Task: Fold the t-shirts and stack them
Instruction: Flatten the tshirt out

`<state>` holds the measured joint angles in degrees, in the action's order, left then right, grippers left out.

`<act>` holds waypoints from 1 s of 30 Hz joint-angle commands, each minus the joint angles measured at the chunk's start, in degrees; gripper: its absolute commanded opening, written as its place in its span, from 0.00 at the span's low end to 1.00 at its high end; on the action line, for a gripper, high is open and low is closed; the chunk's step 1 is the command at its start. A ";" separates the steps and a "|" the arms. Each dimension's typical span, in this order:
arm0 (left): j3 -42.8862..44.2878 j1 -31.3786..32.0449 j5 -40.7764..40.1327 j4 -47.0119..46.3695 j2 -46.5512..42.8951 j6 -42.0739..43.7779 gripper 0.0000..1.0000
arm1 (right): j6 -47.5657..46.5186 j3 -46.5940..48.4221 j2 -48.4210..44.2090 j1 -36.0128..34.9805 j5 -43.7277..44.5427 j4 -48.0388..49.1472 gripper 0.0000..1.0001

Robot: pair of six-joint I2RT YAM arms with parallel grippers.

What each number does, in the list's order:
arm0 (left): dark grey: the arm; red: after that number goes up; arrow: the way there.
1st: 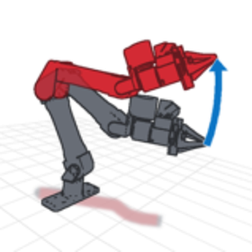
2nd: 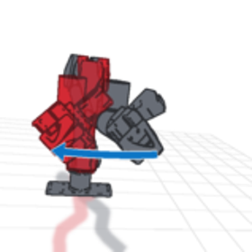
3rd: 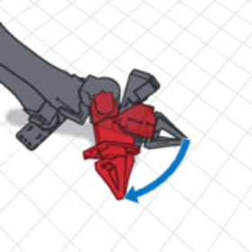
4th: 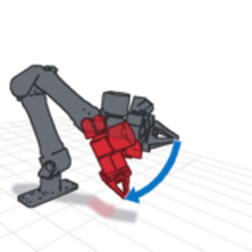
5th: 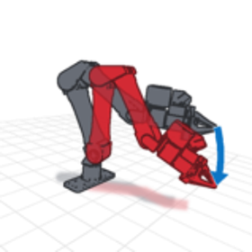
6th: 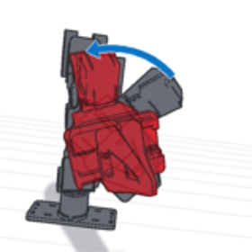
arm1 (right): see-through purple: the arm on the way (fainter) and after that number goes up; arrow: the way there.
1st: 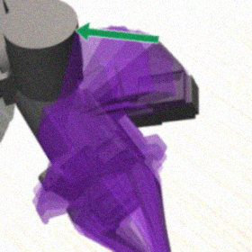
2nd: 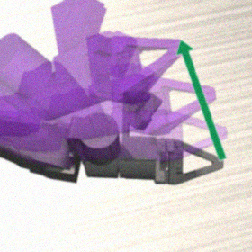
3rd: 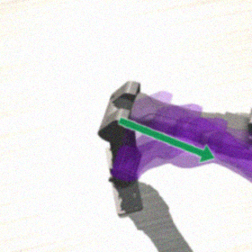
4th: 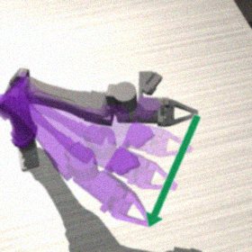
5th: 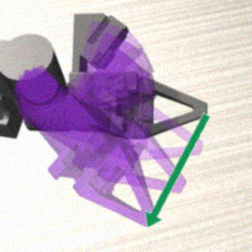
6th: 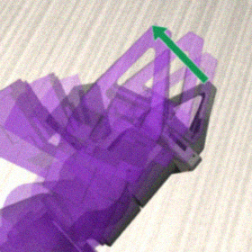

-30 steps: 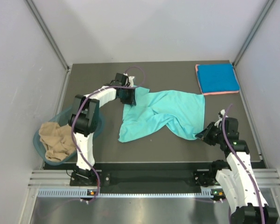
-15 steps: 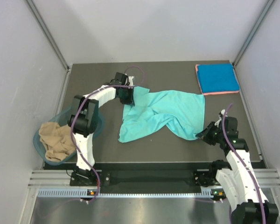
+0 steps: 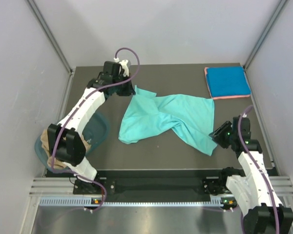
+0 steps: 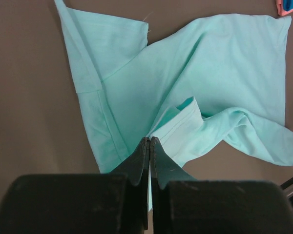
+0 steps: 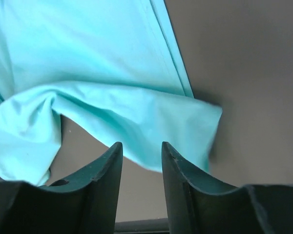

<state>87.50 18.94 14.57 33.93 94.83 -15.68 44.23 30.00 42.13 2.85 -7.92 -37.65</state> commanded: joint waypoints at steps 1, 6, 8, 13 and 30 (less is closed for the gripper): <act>-1.11 0.13 -3.40 2.89 -4.12 -0.32 0.00 | 1.56 3.40 -0.38 0.05 2.47 -1.37 0.40; -1.72 0.13 -2.62 3.07 -8.15 0.04 0.00 | 3.40 1.73 0.14 0.05 1.77 -1.11 0.44; -2.07 0.13 -2.79 3.07 -9.48 -0.31 0.00 | 3.67 1.82 2.33 0.05 1.77 -1.72 0.45; -3.65 0.05 -3.67 3.16 -15.19 -0.93 0.00 | 6.57 2.61 6.47 0.05 2.82 -3.57 0.49; -23.25 1.01 6.44 -1.41 -28.38 -1.19 0.00 | 28.72 12.71 27.12 0.58 5.11 -9.46 0.49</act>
<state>65.25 19.88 19.68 35.62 69.49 -17.26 68.42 39.64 67.51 3.07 -2.74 -46.17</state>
